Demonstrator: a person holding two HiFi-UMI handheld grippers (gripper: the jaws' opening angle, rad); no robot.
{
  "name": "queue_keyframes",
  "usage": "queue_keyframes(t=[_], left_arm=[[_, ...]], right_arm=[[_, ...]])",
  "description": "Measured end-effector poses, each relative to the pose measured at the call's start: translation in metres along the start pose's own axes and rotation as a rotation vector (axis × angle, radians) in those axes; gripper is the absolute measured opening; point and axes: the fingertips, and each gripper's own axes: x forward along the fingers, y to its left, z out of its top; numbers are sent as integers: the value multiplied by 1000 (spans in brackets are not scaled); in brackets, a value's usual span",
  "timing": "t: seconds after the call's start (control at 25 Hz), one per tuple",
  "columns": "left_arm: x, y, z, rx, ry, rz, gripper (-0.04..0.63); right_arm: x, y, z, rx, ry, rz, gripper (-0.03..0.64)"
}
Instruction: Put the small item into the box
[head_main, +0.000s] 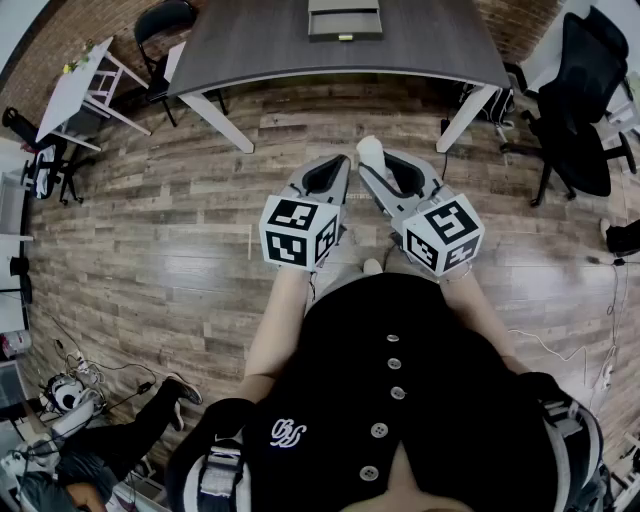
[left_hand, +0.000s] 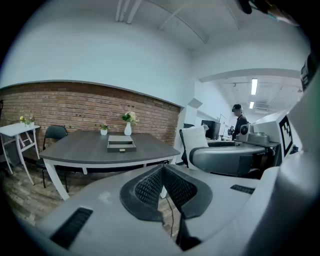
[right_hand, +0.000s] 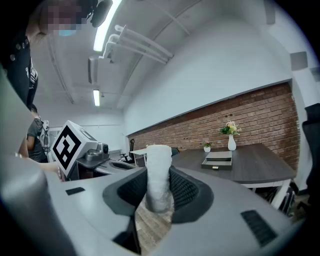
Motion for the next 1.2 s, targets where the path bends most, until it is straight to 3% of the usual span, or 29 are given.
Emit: queue_keyframes(t=[0.52,0.76,1.2], left_arm=[[1,17,-6,23,31,32,14],[9,13,-9,-2,32,17,14],[43,18,-25,-63,66,42,14]], right_arm=[[13,-1,-8,23,17,-18,135],[14,-10,-10,110,-5,6,137],[9,-66,-21,134,6,3,137]])
